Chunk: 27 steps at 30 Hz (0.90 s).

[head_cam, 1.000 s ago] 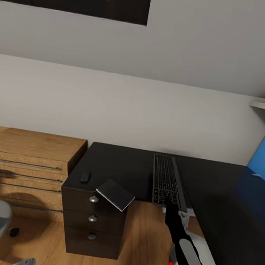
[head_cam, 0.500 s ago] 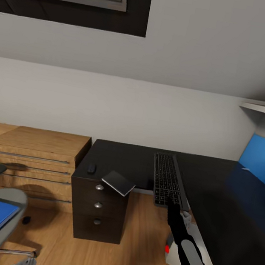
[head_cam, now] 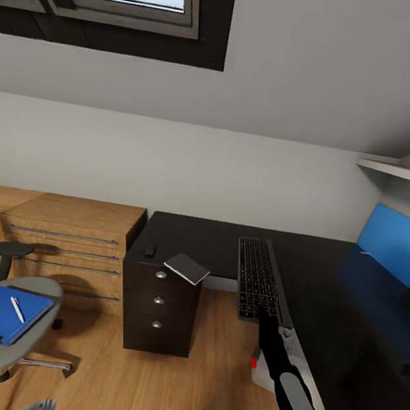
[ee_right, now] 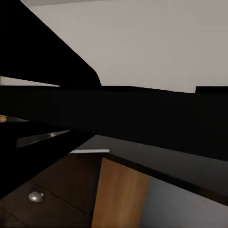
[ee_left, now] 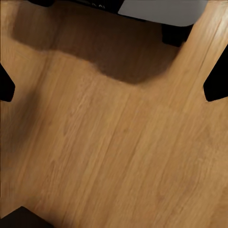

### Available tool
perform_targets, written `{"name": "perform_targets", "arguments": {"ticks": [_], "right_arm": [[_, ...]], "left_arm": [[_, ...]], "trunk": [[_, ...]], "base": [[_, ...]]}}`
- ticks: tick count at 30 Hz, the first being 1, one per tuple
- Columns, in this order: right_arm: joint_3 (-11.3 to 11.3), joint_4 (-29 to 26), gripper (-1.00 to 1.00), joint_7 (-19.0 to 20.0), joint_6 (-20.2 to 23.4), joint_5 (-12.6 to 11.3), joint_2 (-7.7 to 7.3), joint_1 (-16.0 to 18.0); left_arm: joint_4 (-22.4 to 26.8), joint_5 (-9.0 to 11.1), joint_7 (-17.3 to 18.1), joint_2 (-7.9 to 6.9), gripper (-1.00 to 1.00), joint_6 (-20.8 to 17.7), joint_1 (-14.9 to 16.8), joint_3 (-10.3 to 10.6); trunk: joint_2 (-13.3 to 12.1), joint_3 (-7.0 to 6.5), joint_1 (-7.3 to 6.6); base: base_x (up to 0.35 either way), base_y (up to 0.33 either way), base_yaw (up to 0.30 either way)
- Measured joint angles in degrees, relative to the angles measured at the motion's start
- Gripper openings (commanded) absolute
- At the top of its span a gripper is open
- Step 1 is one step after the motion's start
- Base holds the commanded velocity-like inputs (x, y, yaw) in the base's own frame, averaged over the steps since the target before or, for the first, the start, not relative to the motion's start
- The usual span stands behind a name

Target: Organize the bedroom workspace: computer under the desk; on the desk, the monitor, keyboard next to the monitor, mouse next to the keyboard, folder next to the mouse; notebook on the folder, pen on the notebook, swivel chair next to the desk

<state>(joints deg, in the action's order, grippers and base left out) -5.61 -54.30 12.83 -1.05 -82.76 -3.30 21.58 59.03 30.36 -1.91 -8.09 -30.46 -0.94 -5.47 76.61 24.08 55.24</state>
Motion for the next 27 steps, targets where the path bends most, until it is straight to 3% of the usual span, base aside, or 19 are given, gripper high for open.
{"name": "perform_targets", "arguments": {"ticks": [27], "right_arm": [[0.1, -0.9, -1.00, -1.2, 0.4, -0.4, -0.53, -0.1]], "left_arm": [[0.0, 0.2, 0.0, 0.00, 1.00, 0.0, 0.0, 0.2]], "trunk": [[-10.8, -4.85, -5.93]], "base": [[-0.344, 0.000, 0.000]]}}
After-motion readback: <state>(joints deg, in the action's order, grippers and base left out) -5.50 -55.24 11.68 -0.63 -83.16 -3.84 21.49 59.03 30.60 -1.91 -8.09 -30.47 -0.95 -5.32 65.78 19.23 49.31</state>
